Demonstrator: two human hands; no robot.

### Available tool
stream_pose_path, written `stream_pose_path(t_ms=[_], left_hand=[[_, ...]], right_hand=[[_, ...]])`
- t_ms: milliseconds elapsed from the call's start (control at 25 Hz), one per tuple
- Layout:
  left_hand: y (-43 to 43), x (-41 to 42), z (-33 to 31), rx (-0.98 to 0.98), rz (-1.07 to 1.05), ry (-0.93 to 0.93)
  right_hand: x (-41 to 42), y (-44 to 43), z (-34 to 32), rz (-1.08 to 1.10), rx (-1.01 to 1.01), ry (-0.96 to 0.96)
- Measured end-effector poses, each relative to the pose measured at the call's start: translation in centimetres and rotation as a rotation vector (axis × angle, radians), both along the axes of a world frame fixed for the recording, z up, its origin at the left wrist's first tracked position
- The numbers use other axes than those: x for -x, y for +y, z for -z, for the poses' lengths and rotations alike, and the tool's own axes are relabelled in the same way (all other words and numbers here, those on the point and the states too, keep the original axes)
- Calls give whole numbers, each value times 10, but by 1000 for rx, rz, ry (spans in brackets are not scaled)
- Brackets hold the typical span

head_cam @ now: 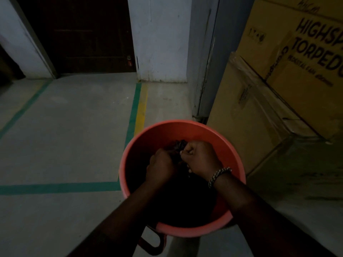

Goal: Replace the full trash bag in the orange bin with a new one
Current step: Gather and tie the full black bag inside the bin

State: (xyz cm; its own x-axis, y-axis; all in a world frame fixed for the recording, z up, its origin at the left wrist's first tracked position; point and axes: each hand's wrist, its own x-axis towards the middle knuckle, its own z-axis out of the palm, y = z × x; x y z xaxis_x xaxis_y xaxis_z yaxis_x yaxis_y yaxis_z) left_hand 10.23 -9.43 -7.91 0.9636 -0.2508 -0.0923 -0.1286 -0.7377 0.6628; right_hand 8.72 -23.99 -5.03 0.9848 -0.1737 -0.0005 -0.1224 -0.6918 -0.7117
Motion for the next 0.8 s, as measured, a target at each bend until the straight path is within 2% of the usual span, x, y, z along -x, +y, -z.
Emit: stream_pose_path(t_ms=[120,200,360,480,560,600,680,720,800], left_hand=[[0,2,-5,171,-44,33],[0,3,-7,211,-47,31],[3,5,-8,122,31,10],[9,5,-13,163,50,49],[14,-1,-16,152,139,103],[17,-6,-19,170,179,147],[25,-15,-26,278,138,246],[30,-23,-21,250,99,250],[41,-39,0,99,70,194]], right_hand=[[0,-3,-7,5,-104,59],[-2,-7,-10,-3,-179,68],[3,-4,-5,-61,-56,31],[1,-12,-9,-111,-169,119],[-2,-24,-14,-132,-199,172],[-3,-31,-15,-128,-122,200],[-3,-43,-13,-142,189,281],[-2,-47,-11,-155,311,339],[1,-51,-5,-150,389,499]])
